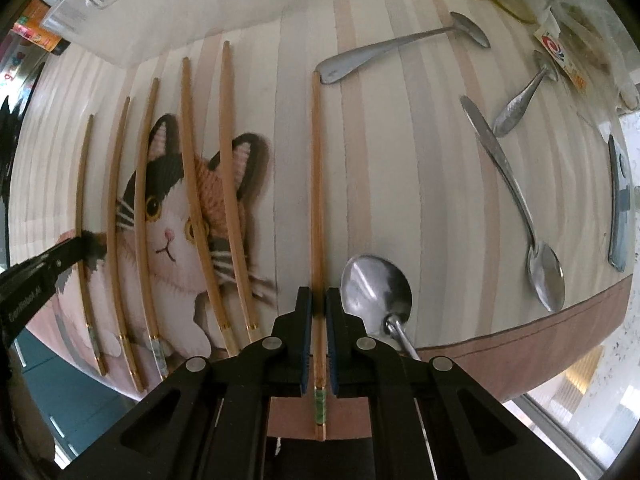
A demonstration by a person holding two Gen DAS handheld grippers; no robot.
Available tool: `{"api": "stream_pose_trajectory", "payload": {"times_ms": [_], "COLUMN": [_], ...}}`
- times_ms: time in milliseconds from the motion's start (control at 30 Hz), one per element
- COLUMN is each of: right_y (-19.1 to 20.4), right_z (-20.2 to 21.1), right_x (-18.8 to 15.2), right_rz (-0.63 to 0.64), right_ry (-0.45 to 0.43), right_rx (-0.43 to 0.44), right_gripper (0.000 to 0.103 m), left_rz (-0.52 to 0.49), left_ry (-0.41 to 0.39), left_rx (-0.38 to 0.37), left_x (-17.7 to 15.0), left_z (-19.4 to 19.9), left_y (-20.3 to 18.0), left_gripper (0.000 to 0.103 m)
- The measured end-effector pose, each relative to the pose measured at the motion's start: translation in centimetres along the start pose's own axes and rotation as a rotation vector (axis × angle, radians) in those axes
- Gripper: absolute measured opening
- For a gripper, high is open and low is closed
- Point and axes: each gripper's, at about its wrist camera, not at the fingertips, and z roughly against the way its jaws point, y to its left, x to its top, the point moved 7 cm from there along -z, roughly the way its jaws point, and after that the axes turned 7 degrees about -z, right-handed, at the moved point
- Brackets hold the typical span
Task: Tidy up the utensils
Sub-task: 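Close the left tool on one wooden chopstick while the right tool grasps another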
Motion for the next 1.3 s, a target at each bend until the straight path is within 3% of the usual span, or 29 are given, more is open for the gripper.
{"api": "stream_pose_trajectory", "payload": {"times_ms": [300,500,667,867,1000,1100,1167,1300], "right_y": [-2.1,-2.0,-3.2,-4.2,-3.8,-4.1,-4.4,-3.0], "right_z": [-0.5,-1.2,0.4,1.8,-0.2,-0.9,-0.7,-1.0], "right_x": [3.7,6.5,8.6,6.7,4.3,4.4,5.0,4.5], "right_rz": [-0.053,0.007,-0.069,-0.102,-0.105,-0.102,-0.073,-0.023], "right_ry": [0.051,0.08,0.103,0.135,0.177,0.107,0.048,0.053], "right_rx": [0.064,0.055,0.12,0.195,0.184,0.107,0.047,-0.009], "right_gripper": [0.007,0.008,0.026,0.026,0.026,0.02,0.008,0.007], "left_rz": [0.01,0.006,0.012,0.003,-0.002,-0.01,-0.007,0.004], "left_ry": [0.006,0.003,0.003,0.001,0.003,0.004,0.003,0.008], "left_rx": [-0.031,-0.031,-0.042,-0.021,-0.016,-0.011,-0.006,-0.009], "left_x": [0.7,0.9,1.0,1.0,1.0,1.0,1.0,0.7], "left_z": [0.0,0.1,0.0,-0.1,-0.1,-0.1,-0.1,-0.2], "left_y": [1.0,1.4,1.4,1.6,0.9,0.5,0.2,0.1], "left_gripper": [0.006,0.008,0.009,0.009,0.009,0.009,0.009,0.005]}}
